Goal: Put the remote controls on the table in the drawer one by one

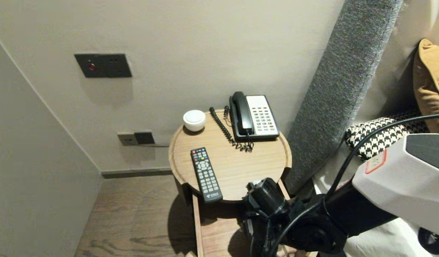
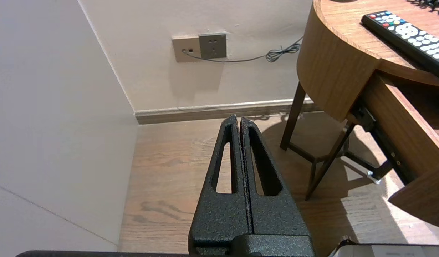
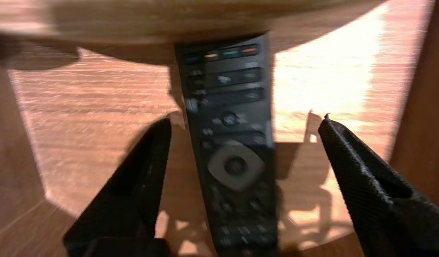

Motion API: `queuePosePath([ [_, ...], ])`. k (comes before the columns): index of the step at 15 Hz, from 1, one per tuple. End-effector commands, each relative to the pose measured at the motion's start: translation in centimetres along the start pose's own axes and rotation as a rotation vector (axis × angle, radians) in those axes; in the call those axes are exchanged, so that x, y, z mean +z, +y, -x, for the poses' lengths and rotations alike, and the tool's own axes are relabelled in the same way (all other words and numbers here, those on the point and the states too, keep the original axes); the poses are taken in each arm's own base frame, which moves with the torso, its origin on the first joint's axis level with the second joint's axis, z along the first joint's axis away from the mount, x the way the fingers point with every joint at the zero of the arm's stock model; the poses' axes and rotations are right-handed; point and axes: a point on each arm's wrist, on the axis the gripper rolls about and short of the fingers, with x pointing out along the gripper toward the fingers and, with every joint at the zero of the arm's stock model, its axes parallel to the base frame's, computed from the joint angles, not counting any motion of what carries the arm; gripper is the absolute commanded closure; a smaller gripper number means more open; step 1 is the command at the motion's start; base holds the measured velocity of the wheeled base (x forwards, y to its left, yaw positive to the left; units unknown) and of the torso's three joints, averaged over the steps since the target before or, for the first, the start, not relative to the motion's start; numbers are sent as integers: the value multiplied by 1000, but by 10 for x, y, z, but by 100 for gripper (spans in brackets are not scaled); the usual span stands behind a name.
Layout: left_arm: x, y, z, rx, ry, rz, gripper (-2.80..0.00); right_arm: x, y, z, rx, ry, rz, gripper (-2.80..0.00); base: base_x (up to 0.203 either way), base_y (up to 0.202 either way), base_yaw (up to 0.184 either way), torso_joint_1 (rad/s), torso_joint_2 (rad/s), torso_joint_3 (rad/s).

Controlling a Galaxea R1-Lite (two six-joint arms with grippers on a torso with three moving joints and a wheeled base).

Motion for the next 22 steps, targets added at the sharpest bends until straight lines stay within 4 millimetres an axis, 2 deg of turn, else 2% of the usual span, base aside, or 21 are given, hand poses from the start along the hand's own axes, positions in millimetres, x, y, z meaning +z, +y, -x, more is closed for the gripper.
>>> queuePosePath([
  [1,0,0,0,0,0,0,0,5,-4,28,28,-59,-12,-280,0,0,0,0,0,0],
  [8,0,0,0,0,0,0,0,1,-22,89,84,-156,-32,-280,0,0,0,0,0,0],
  [9,0,0,0,0,0,0,0,-1,-25,97,91,-168,-35,-82,0,0,0,0,0,0],
  [10,0,0,0,0,0,0,0,-3,-29,105,96,-183,-39,0,0,0,0,0,0,0],
  [14,0,0,0,0,0,0,0,3,-54,139,91,-276,-70,0,0,0,0,0,0,0],
  [17,0,0,0,0,0,0,0,15,-64,149,56,-297,-30,0,0,0,0,0,0,0],
  [22,0,0,0,0,0,0,0,64,-50,154,65,-356,-28,0,0,0,0,0,0,0],
])
